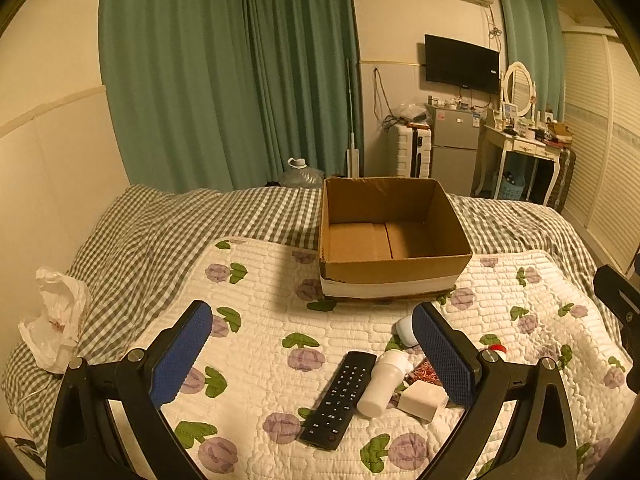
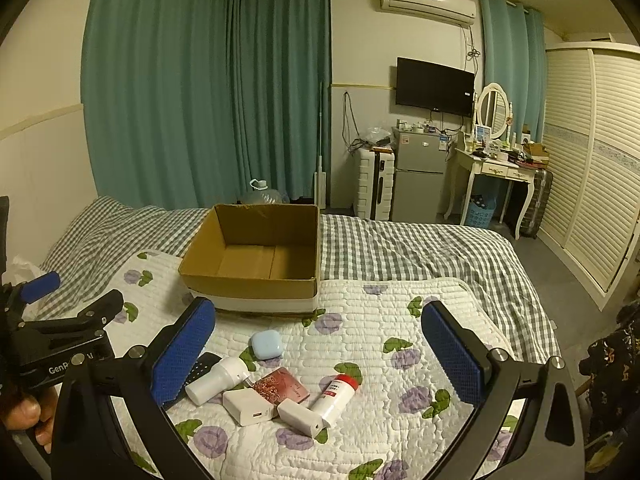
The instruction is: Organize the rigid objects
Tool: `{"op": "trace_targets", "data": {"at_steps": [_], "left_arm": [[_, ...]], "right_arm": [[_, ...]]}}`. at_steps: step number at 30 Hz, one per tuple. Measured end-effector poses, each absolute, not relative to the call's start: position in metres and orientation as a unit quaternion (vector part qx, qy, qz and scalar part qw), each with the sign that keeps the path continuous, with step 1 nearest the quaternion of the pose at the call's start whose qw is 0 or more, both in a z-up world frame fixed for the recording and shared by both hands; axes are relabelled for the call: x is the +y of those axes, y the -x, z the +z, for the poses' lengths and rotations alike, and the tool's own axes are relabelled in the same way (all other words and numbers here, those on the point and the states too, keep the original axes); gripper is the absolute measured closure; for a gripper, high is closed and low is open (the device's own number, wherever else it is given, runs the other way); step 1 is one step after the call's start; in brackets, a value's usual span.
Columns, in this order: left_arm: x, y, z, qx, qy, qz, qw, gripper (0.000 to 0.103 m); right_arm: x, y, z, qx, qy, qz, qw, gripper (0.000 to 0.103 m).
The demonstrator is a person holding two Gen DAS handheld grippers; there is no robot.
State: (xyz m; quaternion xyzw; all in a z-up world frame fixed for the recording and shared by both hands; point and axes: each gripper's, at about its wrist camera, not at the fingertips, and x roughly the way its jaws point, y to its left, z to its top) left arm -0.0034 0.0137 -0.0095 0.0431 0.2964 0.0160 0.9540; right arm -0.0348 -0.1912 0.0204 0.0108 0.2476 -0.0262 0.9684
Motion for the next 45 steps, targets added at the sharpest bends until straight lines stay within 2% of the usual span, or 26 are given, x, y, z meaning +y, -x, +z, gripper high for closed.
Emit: {"op": "trace_targets", "data": {"at_steps": [45], "left_arm": [[0.0154, 0.0065, -0.0009, 0.275, -0.016, -0.002, 0.961, 0.001]], "right_arm": [[-0.1878, 0.0327, 0.0209, 0.244, -0.008, -0.022, 0.969, 0.000]]}}
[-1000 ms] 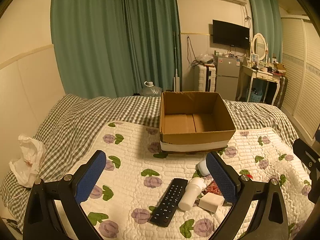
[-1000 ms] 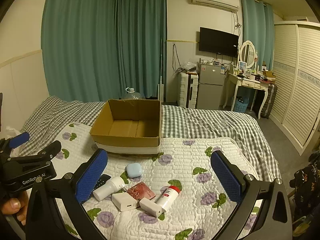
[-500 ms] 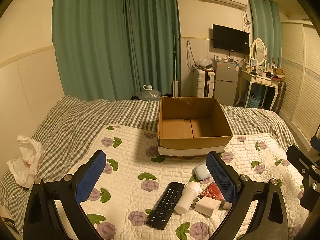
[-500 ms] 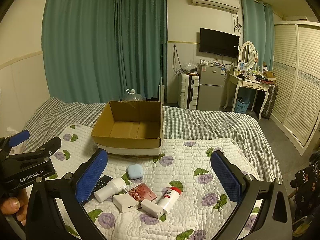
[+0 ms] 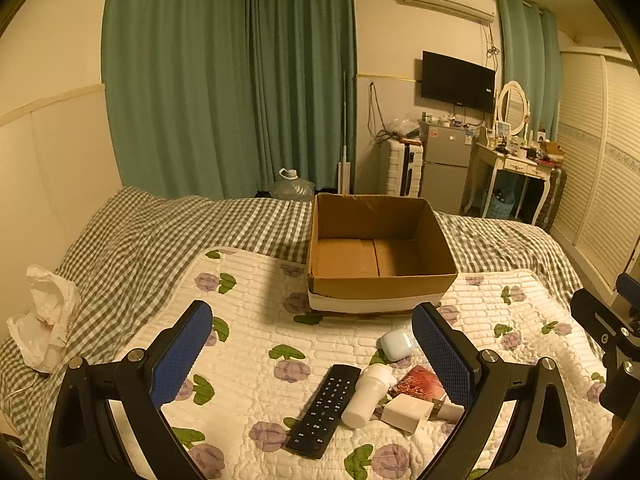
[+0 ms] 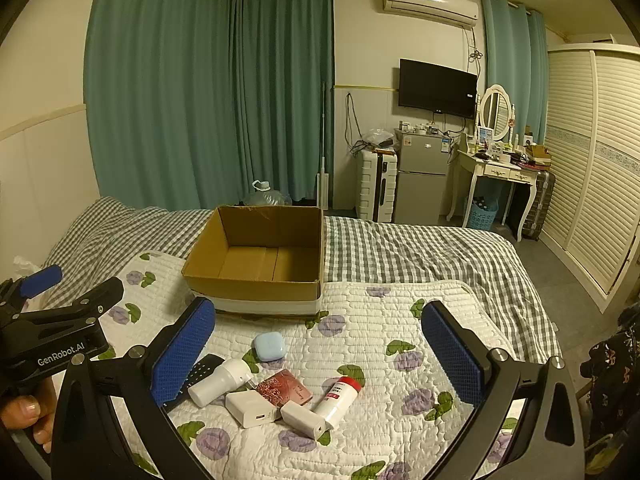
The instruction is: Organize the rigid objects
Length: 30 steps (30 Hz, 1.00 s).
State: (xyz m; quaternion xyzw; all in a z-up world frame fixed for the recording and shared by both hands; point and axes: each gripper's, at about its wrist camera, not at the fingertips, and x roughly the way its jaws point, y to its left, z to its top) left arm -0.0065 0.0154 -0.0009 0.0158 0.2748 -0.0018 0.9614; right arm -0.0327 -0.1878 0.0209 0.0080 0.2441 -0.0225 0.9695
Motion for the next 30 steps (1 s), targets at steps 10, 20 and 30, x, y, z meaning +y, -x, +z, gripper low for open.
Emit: {"op": "trace_targets", "data": {"at_steps": [10, 20, 30], "left_arm": [[0.022, 0.001, 0.000, 0.274, -0.022, -0.002, 0.962, 0.001], [0.027, -0.014, -0.030, 0.302, -0.050, 0.011, 0.952, 0.003], [0.029, -0.029, -0.077, 0.352, -0.078, -0.001, 0.933, 0.003]], "right_arm": [[-0.188, 0.026, 0.024, 0.240, 0.006, -0.004, 0.971, 0.000], [-0.198, 0.005, -0.002, 0.267, 0.026, -0.016, 0.963, 0.000], [-0.215, -0.015, -0.047, 0.320, 0.022, -0.004, 0.947, 0.000]]}}
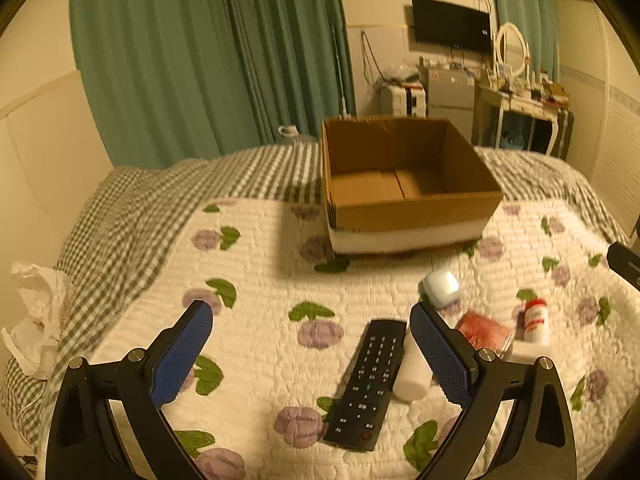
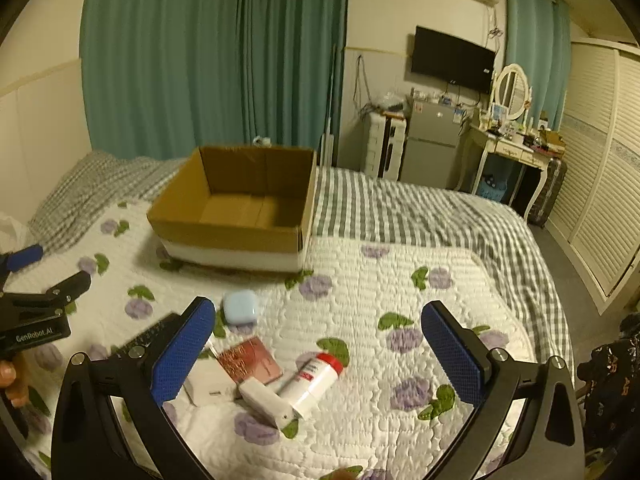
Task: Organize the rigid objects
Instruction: 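Lower the left tool onto the black remote while the right tool grasps the white power bank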
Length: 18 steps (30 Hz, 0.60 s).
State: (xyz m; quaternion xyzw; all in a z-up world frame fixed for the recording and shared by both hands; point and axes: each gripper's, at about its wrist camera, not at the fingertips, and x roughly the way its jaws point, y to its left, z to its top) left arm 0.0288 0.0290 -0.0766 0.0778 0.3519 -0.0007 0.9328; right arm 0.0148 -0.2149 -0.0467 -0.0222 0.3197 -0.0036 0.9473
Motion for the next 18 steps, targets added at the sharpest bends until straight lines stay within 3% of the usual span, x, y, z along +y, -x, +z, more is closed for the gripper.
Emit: {"op": "trace_targets", "data": {"at_steps": [18], "left_arm": [[0.033, -0.037, -0.151, 0.462, -0.089, -0.038, 0.881, 0.003]], "right_arm": [[-0.197, -0.033, -0.143, 0.446, 0.068, 0.062, 0.890, 0.000]]}}
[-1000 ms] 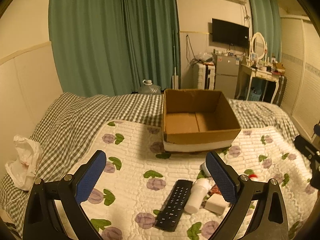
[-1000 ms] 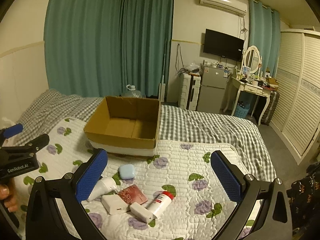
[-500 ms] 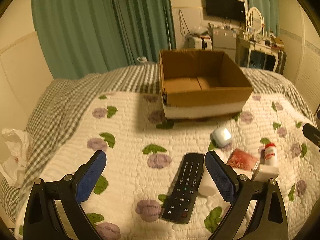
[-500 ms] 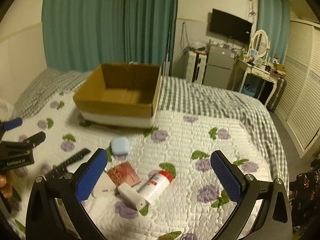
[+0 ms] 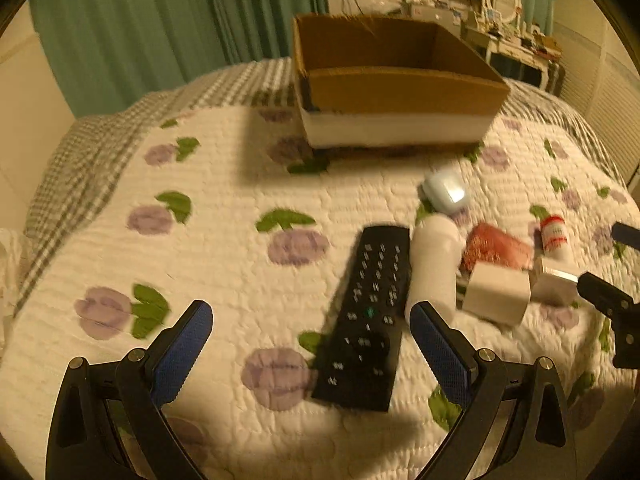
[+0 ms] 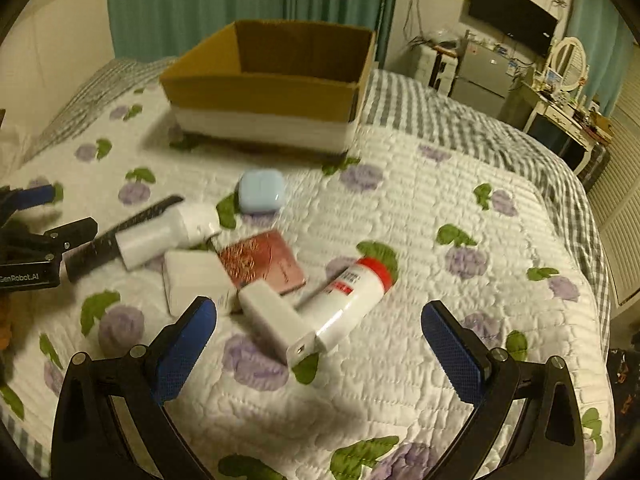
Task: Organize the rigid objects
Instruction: 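Lower the left tool onto the black remote while the right tool grasps the white power bank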
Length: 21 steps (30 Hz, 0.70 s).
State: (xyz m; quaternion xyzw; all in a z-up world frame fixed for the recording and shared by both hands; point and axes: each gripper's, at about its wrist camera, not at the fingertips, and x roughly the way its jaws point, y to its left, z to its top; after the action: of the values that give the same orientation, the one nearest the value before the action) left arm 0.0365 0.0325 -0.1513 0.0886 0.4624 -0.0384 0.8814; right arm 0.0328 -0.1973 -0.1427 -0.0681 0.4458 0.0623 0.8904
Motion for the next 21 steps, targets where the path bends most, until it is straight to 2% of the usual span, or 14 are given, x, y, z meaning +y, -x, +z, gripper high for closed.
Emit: {"op": "trace_targets", "data": {"at_steps": [7, 13, 16, 18, 19, 20, 21], "left_arm": [[0.030, -0.042, -0.172, 0.500, -0.083, -0.055, 0.860, 0.004], [0.026, -0.052, -0.188, 0.519, -0.073, -0.064, 0.849, 0.005], [0.023, -0.054, -0.190, 0.520, -0.071, -0.074, 0.848, 0.009], [0.020, -0.054, -0.191, 0.522, -0.071, -0.084, 0.846, 0.023], [0.018, -0.053, -0.192, 0.525, -0.071, -0.092, 0.843, 0.049], [0.015, -0.054, -0.193, 0.529, -0.071, -0.099, 0.840, 0.058], [0.013, -0.053, -0.193, 0.528, -0.075, -0.098, 0.840, 0.058]], "right_arm": [[-0.194, -0.036, -0.163, 0.473, 0.079, 0.068, 0.875, 0.001], [-0.185, -0.041, -0.176, 0.488, 0.101, 0.078, 0.864, 0.013], [-0.183, -0.046, -0.181, 0.492, 0.100, 0.083, 0.861, 0.020], [-0.183, -0.048, -0.183, 0.495, 0.096, 0.089, 0.859, 0.024], [-0.182, -0.049, -0.184, 0.495, 0.097, 0.089, 0.859, 0.025], [-0.182, -0.049, -0.184, 0.494, 0.098, 0.091, 0.859, 0.028], [-0.181, -0.050, -0.184, 0.494, 0.100, 0.093, 0.859, 0.030]]}}
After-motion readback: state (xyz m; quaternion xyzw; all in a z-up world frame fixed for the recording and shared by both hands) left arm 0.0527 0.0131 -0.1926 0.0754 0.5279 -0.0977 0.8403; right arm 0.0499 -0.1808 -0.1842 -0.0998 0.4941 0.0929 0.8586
